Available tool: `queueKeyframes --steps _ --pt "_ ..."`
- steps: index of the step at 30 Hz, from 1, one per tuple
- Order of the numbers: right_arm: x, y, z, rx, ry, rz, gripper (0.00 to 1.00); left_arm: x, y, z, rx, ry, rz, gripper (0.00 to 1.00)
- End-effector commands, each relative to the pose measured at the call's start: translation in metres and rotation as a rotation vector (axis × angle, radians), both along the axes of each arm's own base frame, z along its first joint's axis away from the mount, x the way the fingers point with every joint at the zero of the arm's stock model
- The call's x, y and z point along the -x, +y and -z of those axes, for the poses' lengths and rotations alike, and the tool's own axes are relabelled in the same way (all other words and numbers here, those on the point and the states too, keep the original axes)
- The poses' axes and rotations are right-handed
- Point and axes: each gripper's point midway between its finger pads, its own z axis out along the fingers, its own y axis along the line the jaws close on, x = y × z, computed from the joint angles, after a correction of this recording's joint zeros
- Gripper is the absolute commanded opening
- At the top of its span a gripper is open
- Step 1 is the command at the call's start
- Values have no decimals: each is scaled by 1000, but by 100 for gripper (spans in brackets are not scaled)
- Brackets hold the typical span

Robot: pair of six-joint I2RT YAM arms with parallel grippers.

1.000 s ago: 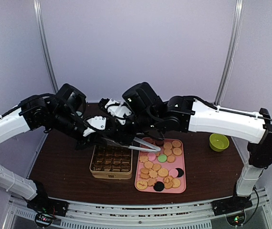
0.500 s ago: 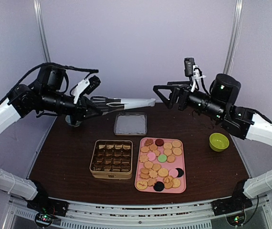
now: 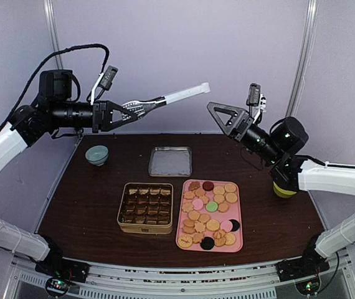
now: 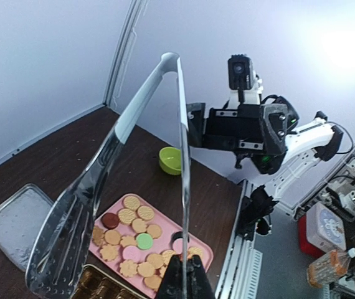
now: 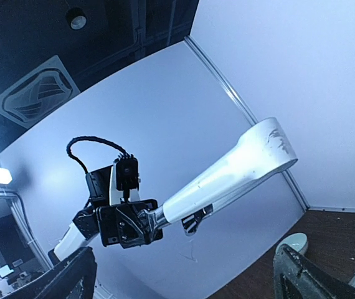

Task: Pack the cookies
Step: Pass from the left arm to the right

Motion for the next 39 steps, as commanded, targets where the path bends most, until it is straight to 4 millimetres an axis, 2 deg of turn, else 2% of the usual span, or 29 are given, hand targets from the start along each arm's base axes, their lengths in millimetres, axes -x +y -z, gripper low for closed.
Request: queueKeyframes --steps 1,7,14,18,23,30,35,39 --pt "8 10 -37 -165 -58 -152 100 13 -11 -27 143 26 117 0" --pt "-2 26 -43 -198 -52 -190 100 17 -13 -28 164 28 146 0" --pt "-6 47 -43 -151 -57 -193 94 18 -15 -25 163 34 165 0" --pt "-3 61 -43 -137 -61 -235 88 18 -15 -26 162 32 172 0" --pt "6 69 -41 -122 -72 -301 76 20 -14 -25 158 23 174 0" --pt "16 70 -35 -95 -82 -346 65 19 -13 -27 161 18 171 0" --pt "16 63 -27 -104 -72 -338 65 22 -13 -31 167 11 181 0" --pt "12 42 -29 -147 -75 -327 71 27 -13 -30 161 9 202 0"
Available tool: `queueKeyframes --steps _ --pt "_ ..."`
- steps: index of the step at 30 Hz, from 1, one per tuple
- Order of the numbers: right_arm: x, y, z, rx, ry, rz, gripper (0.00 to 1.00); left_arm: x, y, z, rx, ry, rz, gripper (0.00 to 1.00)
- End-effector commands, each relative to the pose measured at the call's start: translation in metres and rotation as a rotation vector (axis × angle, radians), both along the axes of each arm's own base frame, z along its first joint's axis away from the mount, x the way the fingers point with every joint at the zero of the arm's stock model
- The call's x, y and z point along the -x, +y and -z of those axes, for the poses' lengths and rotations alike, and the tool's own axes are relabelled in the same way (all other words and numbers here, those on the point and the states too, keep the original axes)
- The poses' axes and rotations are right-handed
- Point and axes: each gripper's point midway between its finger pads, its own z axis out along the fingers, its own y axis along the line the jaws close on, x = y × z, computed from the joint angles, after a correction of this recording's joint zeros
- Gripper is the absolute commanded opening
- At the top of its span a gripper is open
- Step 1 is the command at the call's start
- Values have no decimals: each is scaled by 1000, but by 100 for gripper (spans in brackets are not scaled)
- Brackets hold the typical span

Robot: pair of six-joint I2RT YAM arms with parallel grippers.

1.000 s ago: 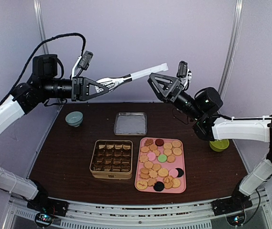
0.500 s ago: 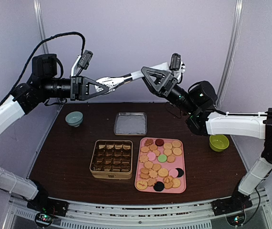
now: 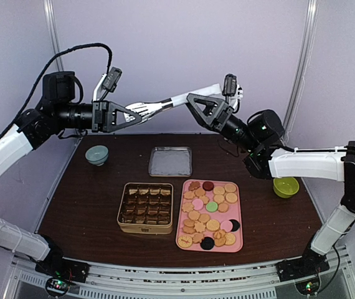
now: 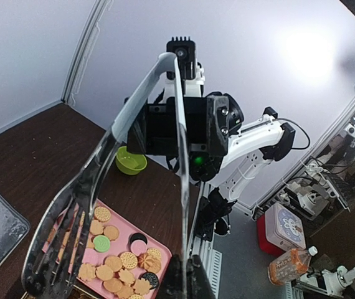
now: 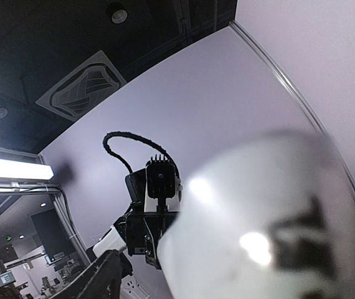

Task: Pack the cookies
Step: Pass from the left arm to the right

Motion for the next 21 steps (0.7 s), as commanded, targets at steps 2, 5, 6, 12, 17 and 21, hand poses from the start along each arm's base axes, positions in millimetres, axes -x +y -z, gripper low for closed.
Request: queueKeyframes --steps 2,5,6,12,17,21 --pt "17 -24 -8 -33 -42 -69 74 10 1 -23 58 -113 50 0" --pt "20 -20 -8 12 -58 -96 76 12 1 -21 54 -111 66 0" --pt "20 -19 -7 28 -63 -97 77 13 2 -20 53 -110 70 0" --pt "27 -16 -15 43 -102 -133 77 16 0 -17 51 -99 99 0" --pt "33 -12 -20 38 -117 -193 73 18 0 -13 42 -101 108 0" --pt "31 -10 -21 50 -122 -189 71 19 0 -10 34 -106 114 0"
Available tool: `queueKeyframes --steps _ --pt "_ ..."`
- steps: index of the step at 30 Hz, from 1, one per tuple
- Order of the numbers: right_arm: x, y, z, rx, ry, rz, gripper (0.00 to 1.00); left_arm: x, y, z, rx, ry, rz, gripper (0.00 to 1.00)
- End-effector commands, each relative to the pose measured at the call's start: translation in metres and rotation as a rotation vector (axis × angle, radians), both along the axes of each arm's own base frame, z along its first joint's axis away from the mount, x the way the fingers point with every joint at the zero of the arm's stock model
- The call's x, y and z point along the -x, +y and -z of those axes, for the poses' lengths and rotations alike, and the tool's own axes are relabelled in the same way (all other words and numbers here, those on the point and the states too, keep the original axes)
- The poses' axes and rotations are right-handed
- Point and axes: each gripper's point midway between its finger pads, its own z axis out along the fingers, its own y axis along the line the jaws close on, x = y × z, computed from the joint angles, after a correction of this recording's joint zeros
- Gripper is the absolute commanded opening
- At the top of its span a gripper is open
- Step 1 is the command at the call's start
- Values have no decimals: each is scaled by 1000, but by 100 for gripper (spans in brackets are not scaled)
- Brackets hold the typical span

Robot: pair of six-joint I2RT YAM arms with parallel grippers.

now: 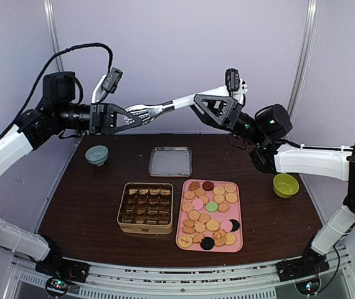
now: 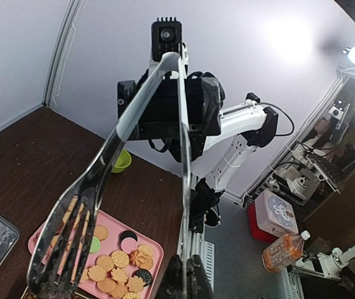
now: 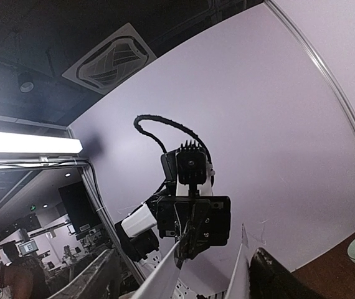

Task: Pack the cookies
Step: Pass from the left arm to the right

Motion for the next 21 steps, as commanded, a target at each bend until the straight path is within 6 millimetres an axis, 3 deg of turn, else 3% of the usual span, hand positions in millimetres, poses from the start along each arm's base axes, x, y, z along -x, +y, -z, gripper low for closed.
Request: queueKeyframes --steps 1,6,17,21 --pt "5 0 -10 -1 -44 -21 70 6 2 -8 24 -77 31 0" --pt "4 2 -10 16 -44 -12 65 5 2 -7 17 -87 28 0" --pt "7 4 -9 59 -64 -15 45 7 4 -1 -10 -105 30 0" --pt "9 0 -11 47 -60 -5 43 6 5 4 -33 -122 21 0"
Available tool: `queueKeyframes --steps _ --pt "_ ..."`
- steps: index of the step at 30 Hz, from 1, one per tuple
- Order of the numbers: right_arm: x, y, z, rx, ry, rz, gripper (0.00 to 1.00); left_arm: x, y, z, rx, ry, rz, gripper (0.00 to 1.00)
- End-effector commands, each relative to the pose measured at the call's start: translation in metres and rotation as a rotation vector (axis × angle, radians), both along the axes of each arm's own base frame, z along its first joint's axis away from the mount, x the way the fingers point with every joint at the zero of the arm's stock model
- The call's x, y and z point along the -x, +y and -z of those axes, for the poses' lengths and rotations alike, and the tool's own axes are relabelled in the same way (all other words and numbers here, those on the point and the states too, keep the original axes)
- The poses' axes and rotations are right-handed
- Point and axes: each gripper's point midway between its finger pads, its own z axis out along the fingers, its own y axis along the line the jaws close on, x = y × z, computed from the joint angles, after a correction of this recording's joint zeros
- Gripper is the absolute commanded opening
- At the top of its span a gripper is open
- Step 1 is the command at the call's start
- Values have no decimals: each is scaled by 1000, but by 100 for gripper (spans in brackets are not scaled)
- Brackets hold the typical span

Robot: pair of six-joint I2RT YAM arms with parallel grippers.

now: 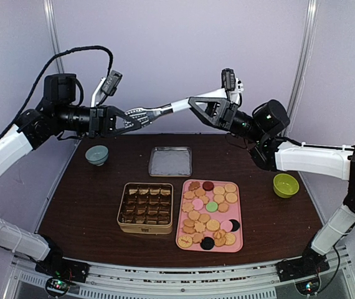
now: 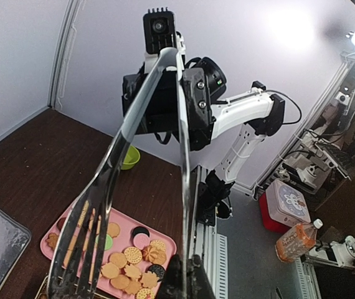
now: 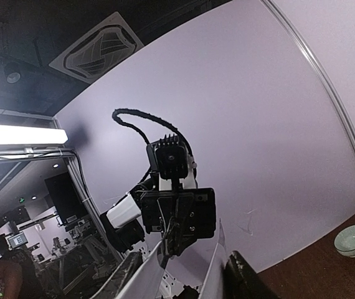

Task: Pack the cookies
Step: Pass from the left arm to the right, then pick up the fake cookies from the plate.

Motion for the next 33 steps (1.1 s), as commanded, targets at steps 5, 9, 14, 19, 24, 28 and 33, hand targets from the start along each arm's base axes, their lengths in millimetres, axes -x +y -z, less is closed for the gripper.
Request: queueKeyframes --steps 5,9,14,19,24,28,33 --pt "22 -22 -14 -11 -64 59 36 -12 17 21 -97 -74 -35 29" --pt "18 -27 12 108 -68 179 30 -31 32 50 -180 -41 -87 64" --pt "8 -40 60 328 -72 336 30 -52 59 69 -283 -88 -196 82" --pt "1 -69 113 584 -91 509 30 -80 106 104 -469 -64 -337 96" --pt "0 -98 148 726 -99 624 30 -88 152 147 -662 27 -398 98" --pt "-3 -108 169 789 -89 666 30 -84 176 178 -760 101 -401 98" --pt "-1 -102 186 811 -57 626 31 -78 190 204 -833 153 -371 98"
